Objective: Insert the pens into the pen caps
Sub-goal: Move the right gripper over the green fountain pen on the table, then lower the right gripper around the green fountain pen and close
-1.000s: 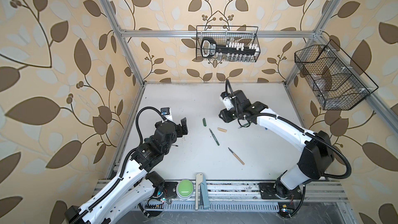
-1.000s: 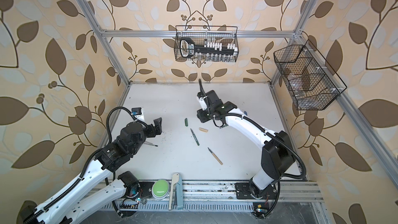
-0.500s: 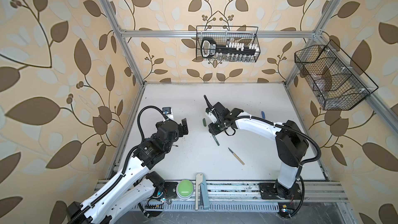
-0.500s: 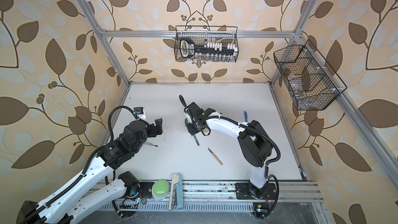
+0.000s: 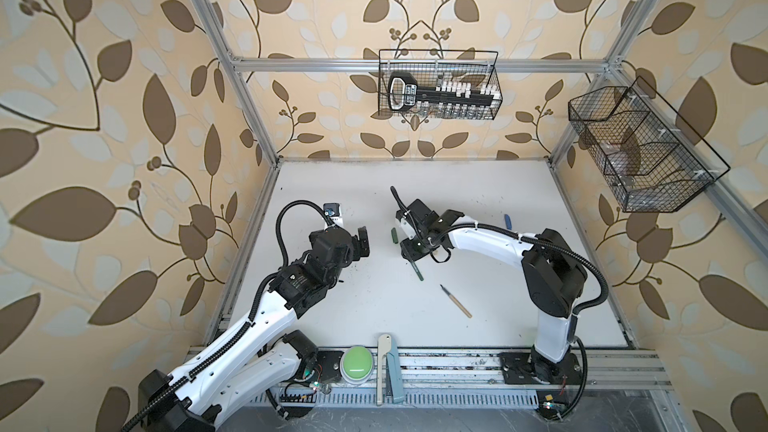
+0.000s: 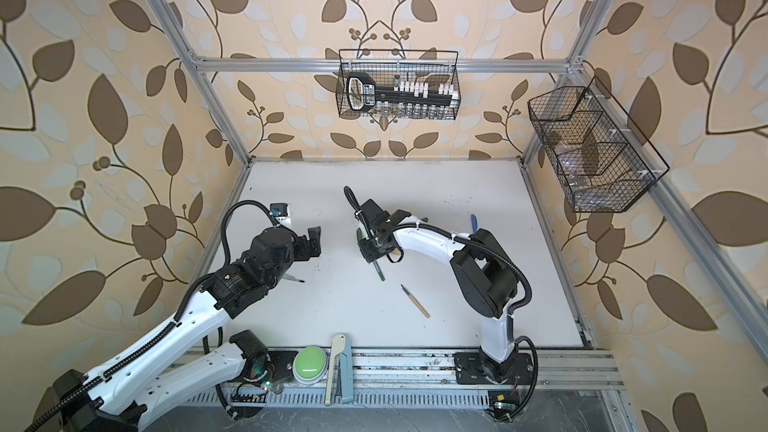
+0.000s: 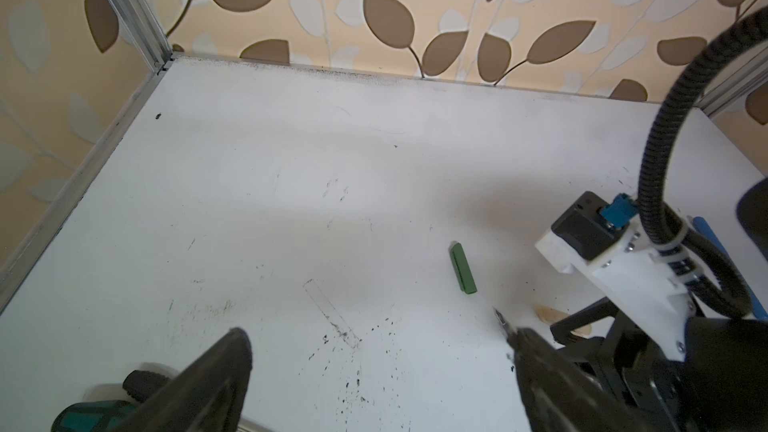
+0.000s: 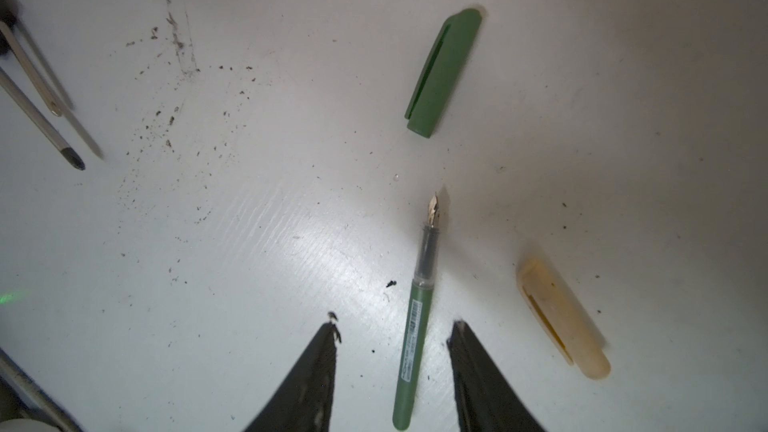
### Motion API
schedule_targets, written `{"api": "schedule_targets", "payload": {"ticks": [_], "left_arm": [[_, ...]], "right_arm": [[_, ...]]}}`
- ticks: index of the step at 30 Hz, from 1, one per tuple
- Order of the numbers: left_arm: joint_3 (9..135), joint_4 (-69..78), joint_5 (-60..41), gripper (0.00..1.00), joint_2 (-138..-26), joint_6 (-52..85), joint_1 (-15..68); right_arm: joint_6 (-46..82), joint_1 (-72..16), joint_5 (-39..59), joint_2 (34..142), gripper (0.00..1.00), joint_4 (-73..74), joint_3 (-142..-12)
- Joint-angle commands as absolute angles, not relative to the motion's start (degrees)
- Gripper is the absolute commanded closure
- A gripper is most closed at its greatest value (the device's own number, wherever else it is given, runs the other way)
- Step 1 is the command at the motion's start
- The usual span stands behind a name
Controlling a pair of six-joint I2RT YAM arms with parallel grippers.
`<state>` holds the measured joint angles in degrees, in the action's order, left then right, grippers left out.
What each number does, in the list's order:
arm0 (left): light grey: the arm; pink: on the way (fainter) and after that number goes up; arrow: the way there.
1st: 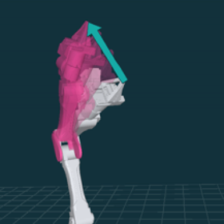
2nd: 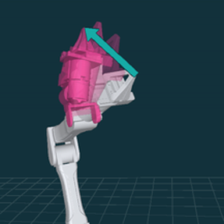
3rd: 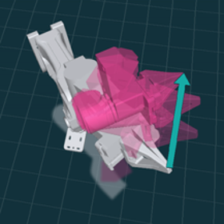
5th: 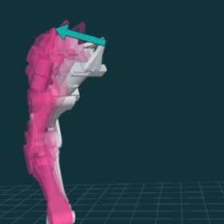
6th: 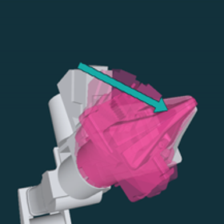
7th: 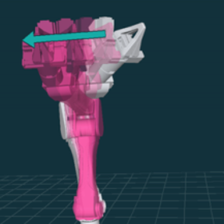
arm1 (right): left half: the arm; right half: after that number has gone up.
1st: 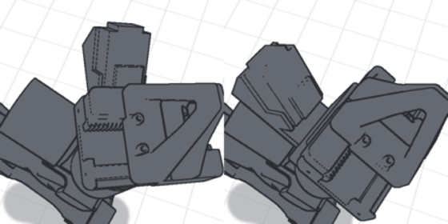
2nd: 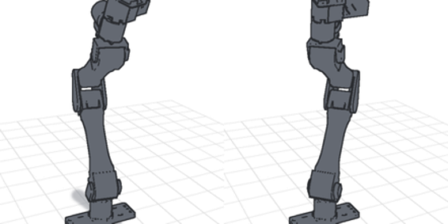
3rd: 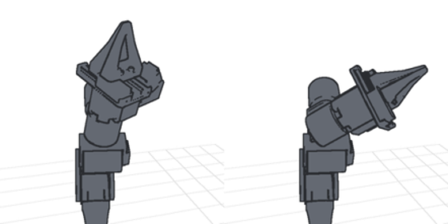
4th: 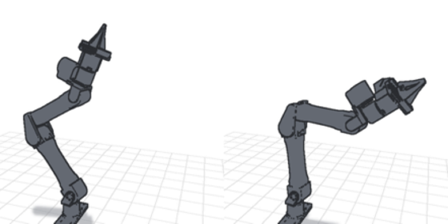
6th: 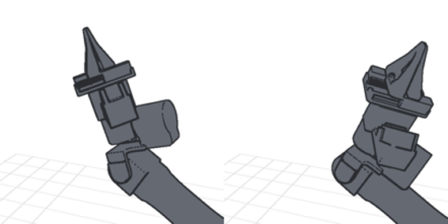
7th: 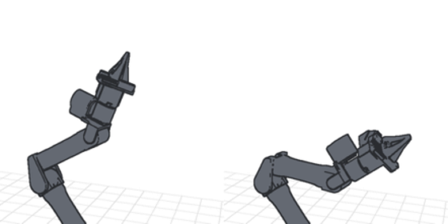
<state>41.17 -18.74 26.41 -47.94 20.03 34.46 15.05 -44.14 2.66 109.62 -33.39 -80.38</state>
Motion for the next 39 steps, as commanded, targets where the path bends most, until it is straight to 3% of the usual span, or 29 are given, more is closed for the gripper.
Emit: {"api": "schedule_targets", "payload": {"ticks": [1,12,39], "left_arm": [[42.7,-16.4,27.5,0.01,-46.8,18.8,34.4],[41.5,-16.7,26.3,0.01,-46.1,19.6,34.4],[37.9,-16.9,24.0,0.01,-41.7,19.2,34.4]], "right_arm": [[15.3,-44.4,2.9,111.0,0.53,-33.7,-82.3],[11.6,-44.0,1.7,115.4,0.53,-40.3,-89.9],[12.2,-43.9,-0.3,125.1,0.58,-45.0,-95.0]]}}
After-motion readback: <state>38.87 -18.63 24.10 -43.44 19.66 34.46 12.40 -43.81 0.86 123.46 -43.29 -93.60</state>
